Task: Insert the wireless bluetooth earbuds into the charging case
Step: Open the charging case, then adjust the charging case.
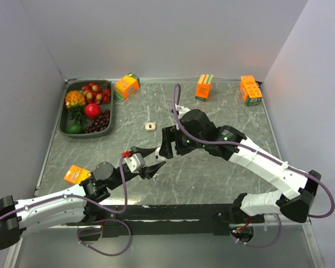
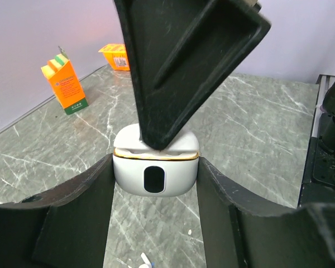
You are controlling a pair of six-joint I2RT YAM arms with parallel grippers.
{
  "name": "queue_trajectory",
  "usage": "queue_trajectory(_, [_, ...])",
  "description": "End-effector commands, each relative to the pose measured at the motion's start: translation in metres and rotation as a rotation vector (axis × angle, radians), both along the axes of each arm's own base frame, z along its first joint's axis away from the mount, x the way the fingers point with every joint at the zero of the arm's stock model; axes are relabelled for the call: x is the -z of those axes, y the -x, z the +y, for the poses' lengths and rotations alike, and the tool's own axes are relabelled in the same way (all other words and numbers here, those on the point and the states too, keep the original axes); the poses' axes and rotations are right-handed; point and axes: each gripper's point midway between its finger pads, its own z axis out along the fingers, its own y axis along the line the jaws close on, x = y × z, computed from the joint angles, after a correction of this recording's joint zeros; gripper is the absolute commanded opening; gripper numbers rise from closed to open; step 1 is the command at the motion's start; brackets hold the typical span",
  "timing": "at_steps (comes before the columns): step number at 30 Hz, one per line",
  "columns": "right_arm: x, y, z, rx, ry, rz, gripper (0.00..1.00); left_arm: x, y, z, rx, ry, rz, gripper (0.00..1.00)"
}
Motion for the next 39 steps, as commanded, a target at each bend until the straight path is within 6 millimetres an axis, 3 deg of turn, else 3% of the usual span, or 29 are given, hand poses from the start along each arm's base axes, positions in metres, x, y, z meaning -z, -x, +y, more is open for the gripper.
queue_trajectory(1, [-0.013, -0.002, -0.007, 0.023, -0.034, -0.032, 0.85, -0.016, -0.001, 0.003, -0.019, 0.052, -0.016, 0.01])
queue_trajectory(23, [-0.012, -0.011, -0.026, 0.082, -0.038, -0.044, 0.85, -0.019, -0.001, 0.004, -0.022, 0.058, -0.01, 0.01])
queue_trajectory(32, [-0.063, -0.003, -0.009, 0.015, -0.272, -0.146, 0.83, -0.012, -0.002, 0.003, -0.023, 0.052, 0.007, 0.01])
queue_trajectory(39, [-0.049, -0.006, 0.007, -0.018, -0.259, -0.084, 0.73, -0.016, -0.003, 0.0, -0.017, 0.054, 0.002, 0.01])
